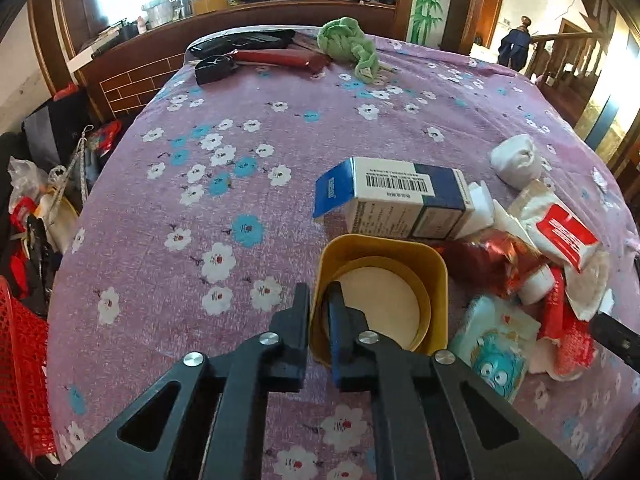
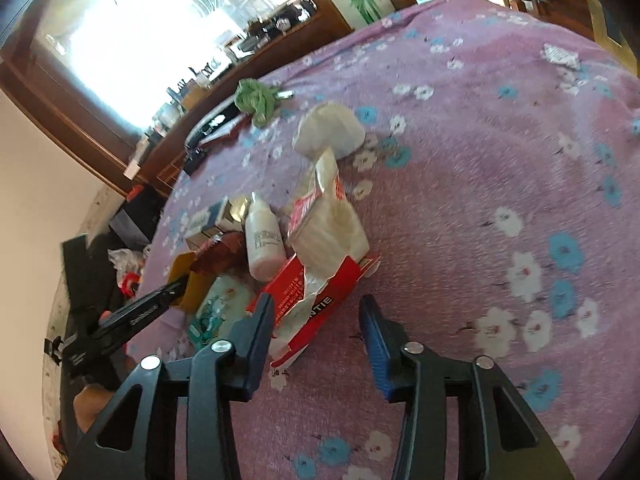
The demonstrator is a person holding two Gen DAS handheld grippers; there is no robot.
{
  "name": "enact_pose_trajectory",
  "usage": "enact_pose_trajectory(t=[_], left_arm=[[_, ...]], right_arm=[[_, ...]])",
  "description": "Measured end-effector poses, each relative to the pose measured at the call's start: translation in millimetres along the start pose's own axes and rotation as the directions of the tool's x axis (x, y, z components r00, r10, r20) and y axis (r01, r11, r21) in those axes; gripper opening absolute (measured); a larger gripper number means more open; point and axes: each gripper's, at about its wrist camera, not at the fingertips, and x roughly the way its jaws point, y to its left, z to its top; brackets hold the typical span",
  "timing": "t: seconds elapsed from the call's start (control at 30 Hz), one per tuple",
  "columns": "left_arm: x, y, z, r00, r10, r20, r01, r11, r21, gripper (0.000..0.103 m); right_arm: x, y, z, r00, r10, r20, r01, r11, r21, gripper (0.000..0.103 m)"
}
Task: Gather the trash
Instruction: 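Grasp the yellow container rim with the left gripper while the right grasps the red packet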
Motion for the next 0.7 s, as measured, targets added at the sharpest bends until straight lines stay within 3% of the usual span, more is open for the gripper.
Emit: enact_pose_trajectory(t=[0.3, 0.33, 0.37, 0.7], left_arm=[[-13, 9, -17, 1.0, -0.021, 0.003, 0.021, 1.0, 0.002, 0.006], [-13, 9, -17, 1.0, -0.017, 0.002, 0.017, 1.0, 0.004, 0.006], [-12, 8, -16, 1.0, -0.011, 0.0, 0.011, 1.0, 0.005, 0.006], [-13, 3, -20, 1.0, 0.019, 0.016, -0.019, 1.0, -0.002, 0.007]], right_arm=[[-5, -5, -5, 0.996, -0.085, 0.012, 0.085, 0.995, -0.051, 0.02], [-8, -7, -5, 0.996, -0.092, 0.014, 0.093, 0.994, -0.053, 0.009], [-11, -9, -5, 0.995, -0.102, 0.017, 0.103, 0.993, -0.054, 0.005], [-21, -19, -8, 0.984, -0.172, 0.049, 0.176, 0.98, -0.09, 0.006]])
